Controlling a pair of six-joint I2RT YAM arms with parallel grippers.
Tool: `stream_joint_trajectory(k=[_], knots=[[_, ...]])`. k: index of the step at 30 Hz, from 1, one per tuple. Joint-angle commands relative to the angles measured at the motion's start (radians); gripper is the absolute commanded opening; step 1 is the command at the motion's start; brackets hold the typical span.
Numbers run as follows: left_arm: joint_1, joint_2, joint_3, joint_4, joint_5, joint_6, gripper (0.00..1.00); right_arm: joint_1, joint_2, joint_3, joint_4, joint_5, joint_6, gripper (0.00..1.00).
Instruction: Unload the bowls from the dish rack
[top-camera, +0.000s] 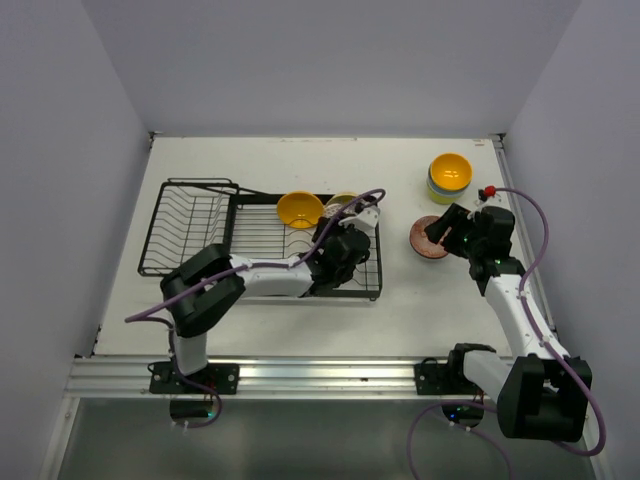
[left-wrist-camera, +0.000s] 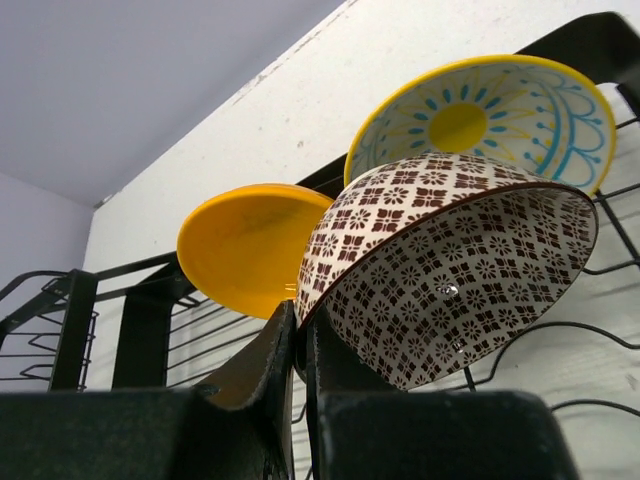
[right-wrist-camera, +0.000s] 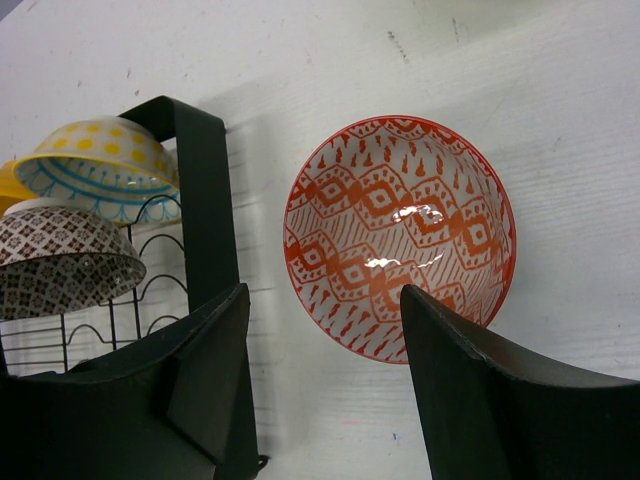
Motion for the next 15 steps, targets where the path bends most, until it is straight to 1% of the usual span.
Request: stream_joint_trajectory(k=[1,3,5,6,7,9,11,12,14,15], knots=[[0.002,-0.155,0.096,-0.212,0.075,-0.195,0.0,0.001,-0.017,0.006,0.023,0.009,-0.005,0.66],[0.0,-0.199,0.099,-0.329,0.119,-0.231,0.0,0.002,-0.022,0.006,0.022,-0.003,-0.008,0.66],[0.0,-0.264,0.108,-0.412,0.211,-0.283,0.0,0.001,-0.023,0.004,0.033,-0.024,-0.011,0.66],[0.0,-0.284,0.112,-0.503,0.239,-0.295,0.0,0.001,-0.028,0.003,0.039,-0.062,-0.019,0.66],[0.0,-0.313,0.131,-0.544,0.297,-0.308,0.0,0.002,-0.036,0.0,0.061,-0.079,-0.021,0.66],[0.0,-0.351,0.151,-0.654,0.371,-0.311,0.0,0.002,-0.048,-0.009,0.084,-0.134,-0.03,0.66],[0.007,-0.376,0.177,-0.716,0.415,-0.312,0.0,0.002,-0.066,-0.022,0.128,-0.19,-0.025,0.66],[0.014,-0.387,0.186,-0.775,0.452,-0.312,0.0,0.002,-0.074,-0.026,0.127,-0.216,-0.019,0.66],[0.056,-0.417,0.201,-0.828,0.556,-0.332,0.0,0.007,-0.088,-0.036,0.203,-0.3,0.005,0.66],[0.077,-0.442,0.2,-0.852,0.666,-0.335,0.0,0.013,-0.091,-0.036,0.22,-0.332,0.011,0.65]])
